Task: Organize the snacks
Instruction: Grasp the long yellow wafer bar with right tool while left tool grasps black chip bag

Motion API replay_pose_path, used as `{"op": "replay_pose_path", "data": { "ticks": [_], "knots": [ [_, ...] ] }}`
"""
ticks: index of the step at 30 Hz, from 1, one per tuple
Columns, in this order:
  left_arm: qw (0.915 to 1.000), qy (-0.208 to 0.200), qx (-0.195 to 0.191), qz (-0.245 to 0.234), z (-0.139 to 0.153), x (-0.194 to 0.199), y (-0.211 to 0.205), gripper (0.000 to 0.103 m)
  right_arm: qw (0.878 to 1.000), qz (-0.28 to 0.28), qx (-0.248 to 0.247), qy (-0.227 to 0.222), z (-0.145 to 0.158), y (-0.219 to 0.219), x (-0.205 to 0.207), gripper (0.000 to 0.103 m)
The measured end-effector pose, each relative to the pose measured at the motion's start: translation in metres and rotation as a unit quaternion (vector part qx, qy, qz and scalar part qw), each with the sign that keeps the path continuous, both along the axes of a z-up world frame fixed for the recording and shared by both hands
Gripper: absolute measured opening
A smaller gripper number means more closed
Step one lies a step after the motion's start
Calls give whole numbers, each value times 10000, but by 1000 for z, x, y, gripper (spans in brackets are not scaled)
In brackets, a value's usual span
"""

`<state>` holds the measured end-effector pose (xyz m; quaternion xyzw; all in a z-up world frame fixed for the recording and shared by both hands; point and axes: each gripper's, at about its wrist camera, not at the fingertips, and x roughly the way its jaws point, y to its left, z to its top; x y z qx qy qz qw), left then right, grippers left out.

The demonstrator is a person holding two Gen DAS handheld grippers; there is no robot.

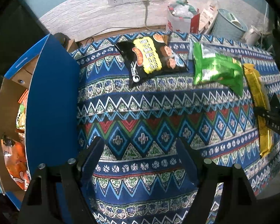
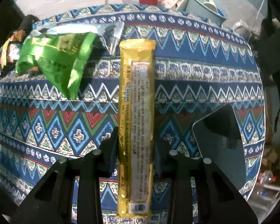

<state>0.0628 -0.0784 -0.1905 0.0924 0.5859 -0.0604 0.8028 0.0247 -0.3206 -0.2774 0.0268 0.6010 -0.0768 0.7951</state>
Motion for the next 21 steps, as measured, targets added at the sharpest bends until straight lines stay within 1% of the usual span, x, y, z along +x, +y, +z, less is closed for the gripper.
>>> {"op": "replay_pose_path", "data": {
  "ticks": [3, 9, 13, 16, 18, 19, 21],
  "knots": [
    [9998, -28, -130, 155, 3, 11, 3, 81, 9996, 63, -176, -198, 16, 21, 7, 30],
    [9988, -43, -294, 390, 7, 39, 5, 82, 9983, 44, -174, -562, 52, 30, 15, 30],
    [9981, 7, -380, 476, 7, 57, 3, 83, 9970, 96, -172, -753, 69, 32, 23, 30],
    [9969, 51, -486, 613, 7, 70, 6, 87, 9959, 138, -204, -867, 78, 32, 29, 30],
    [9955, 81, -611, 715, 6, 79, 6, 87, 9955, 174, -219, -906, 82, 31, 43, 30],
    [9950, 88, -650, 749, 6, 82, 5, 87, 9954, 194, -223, -914, 79, 31, 52, 30],
    [9948, 107, -648, 782, 3, 92, 1, 87, 9950, 228, -226, -942, 79, 33, 58, 30]
  ]
}}
